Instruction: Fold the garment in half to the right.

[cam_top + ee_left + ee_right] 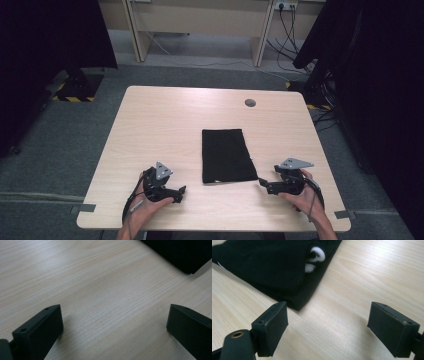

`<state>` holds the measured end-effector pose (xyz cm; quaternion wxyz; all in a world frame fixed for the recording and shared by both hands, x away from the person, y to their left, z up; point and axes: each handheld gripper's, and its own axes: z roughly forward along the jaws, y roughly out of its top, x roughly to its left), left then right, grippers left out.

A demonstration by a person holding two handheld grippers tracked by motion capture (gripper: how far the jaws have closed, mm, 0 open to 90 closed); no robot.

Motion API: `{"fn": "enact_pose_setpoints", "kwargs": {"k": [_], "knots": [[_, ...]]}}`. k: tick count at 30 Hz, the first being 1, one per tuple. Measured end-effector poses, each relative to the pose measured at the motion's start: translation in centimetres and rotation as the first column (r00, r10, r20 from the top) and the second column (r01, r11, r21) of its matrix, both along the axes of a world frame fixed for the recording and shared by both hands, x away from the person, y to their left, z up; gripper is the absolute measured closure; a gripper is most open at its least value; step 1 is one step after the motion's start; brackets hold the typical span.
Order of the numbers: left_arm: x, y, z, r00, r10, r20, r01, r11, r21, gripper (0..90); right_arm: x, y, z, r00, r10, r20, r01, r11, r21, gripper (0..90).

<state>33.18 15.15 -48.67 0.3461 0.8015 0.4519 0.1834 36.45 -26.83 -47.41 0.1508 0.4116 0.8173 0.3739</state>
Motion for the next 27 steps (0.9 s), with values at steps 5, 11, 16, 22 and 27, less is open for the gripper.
{"fn": "enact_pose_setpoints", "kwargs": {"k": [5, 11, 16, 22, 27], "knots": [[0.0, 0.0, 0.0, 1.0, 0.0, 0.0, 0.0, 1.0, -0.001, 0.0, -0.5, -0.2, -0.5, 1.0, -0.005, -0.004, 0.005, 0.999, -0.031, 16.5], [0.0, 0.0, 0.0, 1.0, 0.0, 0.0, 0.0, 1.0, -0.001, 0.0, -1.2, -0.4, -0.5, 0.9999, -0.013, 0.007, 0.013, 0.998, -0.065, 15.7], [0.0, 0.0, 0.0, 1.0, 0.0, 0.0, 0.0, 1.0, -0.001, 0.0, -1.8, -0.7, -0.5, 0.9999, -0.013, 0.011, 0.014, 0.997, -0.07, 15.2], [0.0, 0.0, 0.0, 1.0, 0.0, 0.0, 0.0, 1.0, -0.001, 0.0, -2.4, -1.0, -0.5, 0.9997, -0.02, 0.01, 0.021, 0.997, -0.071, 15.0], [0.0, 0.0, 0.0, 1.0, 0.0, 0.0, 0.0, 1.0, -0.001, 0.0, -3.0, -1.2, -0.5, 0.9997, -0.023, 0.009, 0.024, 0.997, -0.071, 15.0]]}}
